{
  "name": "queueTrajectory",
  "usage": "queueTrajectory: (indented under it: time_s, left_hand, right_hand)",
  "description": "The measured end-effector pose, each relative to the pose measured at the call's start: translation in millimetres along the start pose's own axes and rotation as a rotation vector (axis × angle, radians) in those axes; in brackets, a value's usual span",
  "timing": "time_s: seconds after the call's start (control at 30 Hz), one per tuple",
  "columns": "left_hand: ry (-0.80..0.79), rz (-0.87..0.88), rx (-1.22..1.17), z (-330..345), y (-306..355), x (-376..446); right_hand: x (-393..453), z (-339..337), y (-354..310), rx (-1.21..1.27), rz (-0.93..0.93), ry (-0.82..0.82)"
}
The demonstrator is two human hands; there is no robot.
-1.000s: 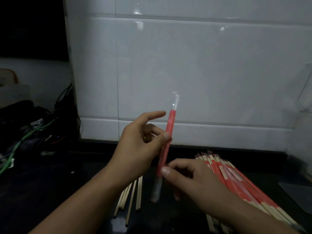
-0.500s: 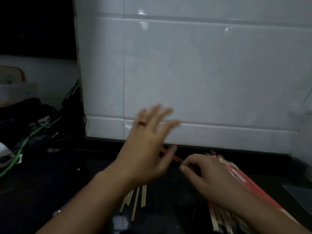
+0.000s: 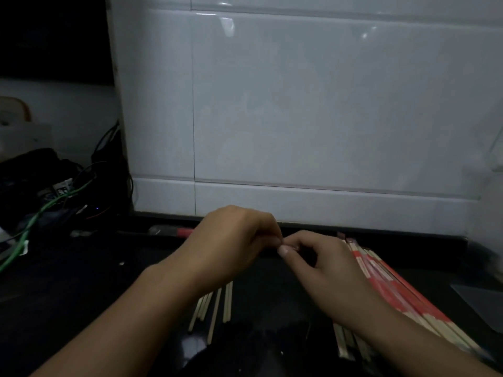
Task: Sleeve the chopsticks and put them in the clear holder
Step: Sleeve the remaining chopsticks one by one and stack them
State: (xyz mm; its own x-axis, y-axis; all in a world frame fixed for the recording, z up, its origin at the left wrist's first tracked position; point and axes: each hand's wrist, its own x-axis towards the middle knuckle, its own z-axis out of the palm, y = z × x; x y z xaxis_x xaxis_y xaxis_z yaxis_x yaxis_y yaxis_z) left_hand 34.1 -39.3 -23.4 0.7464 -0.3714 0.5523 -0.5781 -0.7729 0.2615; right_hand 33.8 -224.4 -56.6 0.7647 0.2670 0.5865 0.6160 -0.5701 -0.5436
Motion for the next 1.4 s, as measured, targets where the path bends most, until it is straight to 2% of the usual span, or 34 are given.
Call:
queueTrajectory:
  time_s: [0.07,0.13,0.2,0.27,0.33,0.43,0.57,0.73,1.0,1.1,1.13,1.17,1.27,1.3,1.4]
  left_hand:
    - [0.119,-0.079,0.014,-2.7,-8.3,2.6]
    - [0.260,-0.178,-0.097,-10.2,-20.1,3.4]
    - [0.352,-0.241,-0.175,-16.2,-29.2,3.1]
    - [0.365,-0.265,-0.210,-16.1,-32.8,3.3]
    - [0.313,-0.268,-0.226,-12.0,-31.7,4.0]
    - [0.224,-0.243,-0.238,-4.2,-28.4,4.5]
    - [0.185,-0.236,-0.329,-0.3,-24.4,4.5]
    - [0.126,-0.243,-0.321,1.9,-23.8,3.5]
    - [0.104,-0.229,-0.384,3.6,-22.8,3.0]
    - [0.106,-0.234,-0.389,3.3,-23.9,3.9]
    - [0.110,-0.233,-0.397,3.0,-24.2,4.4]
    - [0.113,-0.233,-0.405,3.0,-24.4,4.4]
    - [0.116,-0.232,-0.430,3.1,-23.2,4.4]
    - [0.111,-0.231,-0.435,3.3,-22.4,4.2]
    - [0.087,-0.224,-0.437,4.6,-19.2,4.2]
  right_hand:
    - [1.4,3.8,5.9,0.085,0.092,0.014]
    - [-1.8,8.6,10.0,0.012,0.061,-0.078]
    - [-8.1,16.7,5.1,-0.155,-0.104,-0.297]
    - [-12.8,27.4,-5.9,-0.278,-0.284,-0.530]
    - [-12.3,34.7,-12.7,-0.378,-0.406,-0.630]
    - [-7.4,34.7,-9.5,-0.390,-0.472,-0.632]
    - [-6.6,28.2,1.5,-0.350,-0.545,-0.610]
    - [-8.7,25.7,1.1,-0.364,-0.659,-0.613]
    - [-12.5,23.2,-9.5,-0.424,-0.831,-0.640]
    - [9.3,49.6,-0.6,-0.474,-0.659,-0.447]
    - [12.2,53.1,1.6,-0.439,-0.496,-0.432]
    - [17.4,47.9,-1.0,-0.312,-0.318,-0.312]
    - [11.2,-8.3,-13.3,0.350,-0.260,0.449]
    - [6.7,-32.5,-12.4,0.465,-0.196,0.590]
    - [21.7,-64.3,6.9,0.555,0.009,0.762]
